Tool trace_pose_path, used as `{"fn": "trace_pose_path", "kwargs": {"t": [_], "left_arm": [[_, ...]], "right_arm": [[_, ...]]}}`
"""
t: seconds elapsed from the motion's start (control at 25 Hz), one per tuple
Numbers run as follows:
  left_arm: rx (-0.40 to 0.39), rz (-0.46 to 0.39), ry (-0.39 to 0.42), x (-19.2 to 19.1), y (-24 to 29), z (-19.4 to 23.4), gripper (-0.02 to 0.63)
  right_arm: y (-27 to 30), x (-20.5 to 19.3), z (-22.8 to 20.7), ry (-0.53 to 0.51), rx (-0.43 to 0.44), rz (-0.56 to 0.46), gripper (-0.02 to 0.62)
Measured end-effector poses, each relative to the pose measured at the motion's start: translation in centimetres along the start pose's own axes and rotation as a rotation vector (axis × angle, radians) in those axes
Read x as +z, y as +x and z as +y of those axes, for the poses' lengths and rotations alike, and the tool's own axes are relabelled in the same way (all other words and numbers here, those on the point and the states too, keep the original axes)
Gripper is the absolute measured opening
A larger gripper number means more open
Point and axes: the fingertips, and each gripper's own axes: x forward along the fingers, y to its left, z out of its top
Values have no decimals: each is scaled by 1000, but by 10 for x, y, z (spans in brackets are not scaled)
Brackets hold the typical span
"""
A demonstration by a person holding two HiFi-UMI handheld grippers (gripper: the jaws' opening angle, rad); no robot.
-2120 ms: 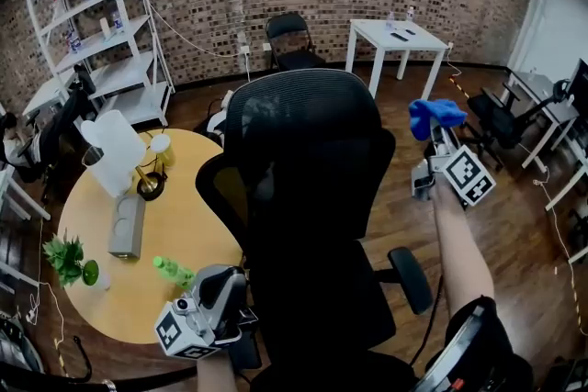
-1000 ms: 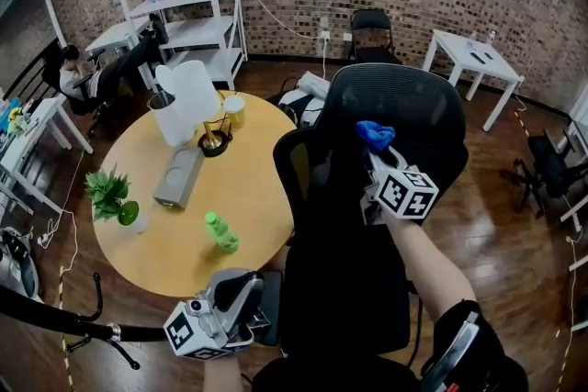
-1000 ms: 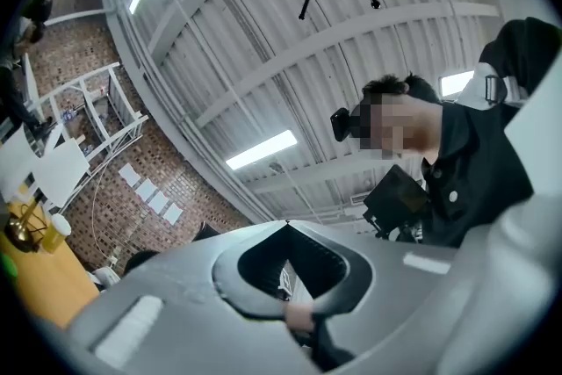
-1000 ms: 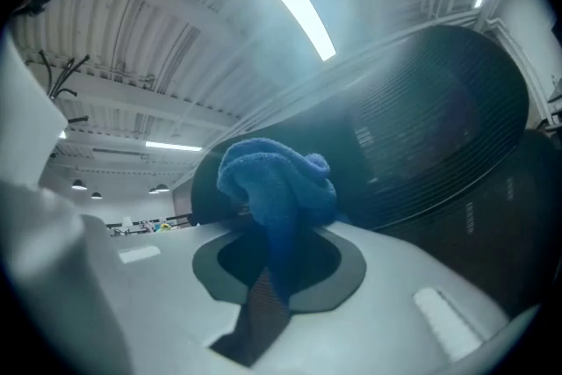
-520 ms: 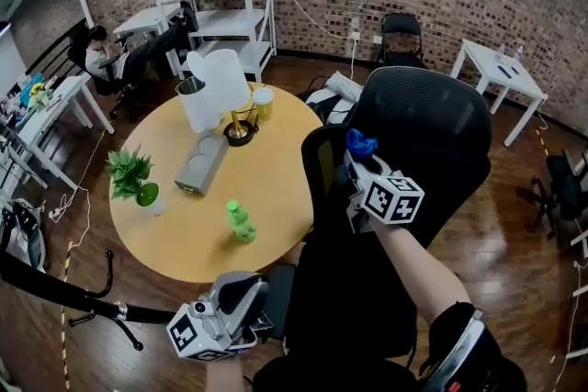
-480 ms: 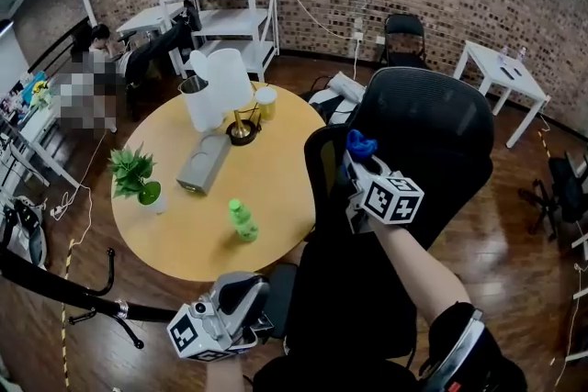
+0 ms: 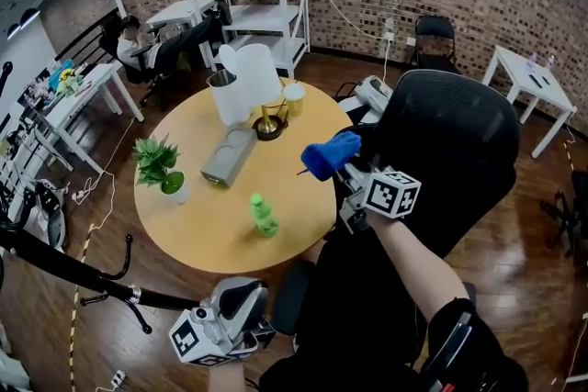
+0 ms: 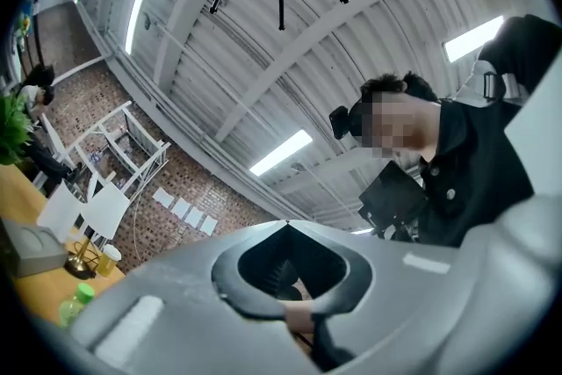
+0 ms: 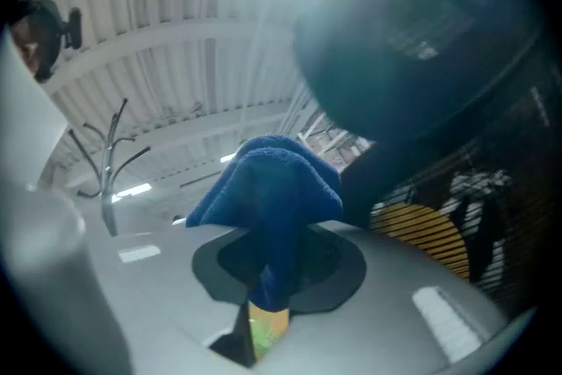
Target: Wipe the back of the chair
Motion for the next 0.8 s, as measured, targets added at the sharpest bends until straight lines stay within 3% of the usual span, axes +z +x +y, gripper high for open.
{"fn": "trace_pose_path", "kwargs": {"t": [0.12,0.44,0.8], "left_arm": [[4,11,6,-3,2,0,-8],[-66,50,-31,-28,28,-3,-8],[-173,83,-112,-57,78,-21,-8]], "right_arm": [[-15,11,-49,86,-112,-56,54],[-75,23,-90,48,-192,-81,54],[-187,64,-149,28,-376,-184,54]]}}
